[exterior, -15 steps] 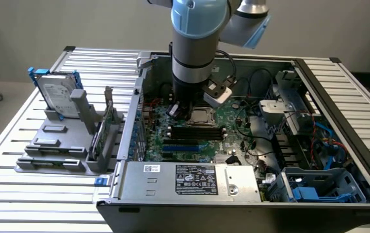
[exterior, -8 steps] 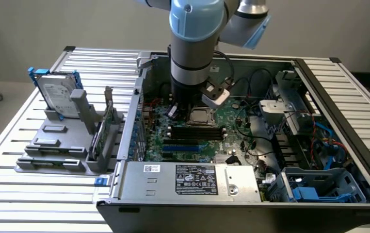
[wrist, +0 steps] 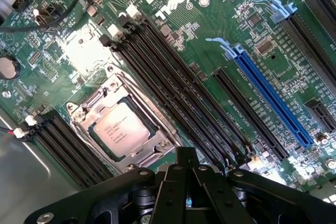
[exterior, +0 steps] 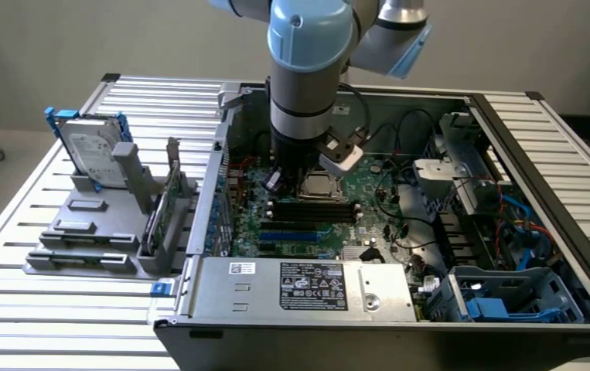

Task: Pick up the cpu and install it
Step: 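Install the first cpu locking lever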

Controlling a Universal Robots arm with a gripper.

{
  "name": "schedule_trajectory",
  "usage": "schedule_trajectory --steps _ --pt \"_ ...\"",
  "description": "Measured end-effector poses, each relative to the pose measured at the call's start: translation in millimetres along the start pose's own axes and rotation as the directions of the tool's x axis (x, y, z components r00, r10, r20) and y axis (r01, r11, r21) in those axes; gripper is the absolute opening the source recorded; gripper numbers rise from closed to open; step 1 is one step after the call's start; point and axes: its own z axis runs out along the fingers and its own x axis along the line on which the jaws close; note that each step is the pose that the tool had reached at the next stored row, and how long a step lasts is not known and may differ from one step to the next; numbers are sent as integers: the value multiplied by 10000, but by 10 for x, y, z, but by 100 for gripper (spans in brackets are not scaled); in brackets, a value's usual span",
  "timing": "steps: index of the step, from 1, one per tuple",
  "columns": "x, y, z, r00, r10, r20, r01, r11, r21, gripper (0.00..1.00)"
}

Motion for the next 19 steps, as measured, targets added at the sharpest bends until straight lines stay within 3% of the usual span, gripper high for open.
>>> schedule_trajectory --steps 14,19 --pt "-6 -21 81 9999 -100 -25 100 9999 -26 11" --pt "-18 -33 92 9998 -175 -66 175 9998 -46 11"
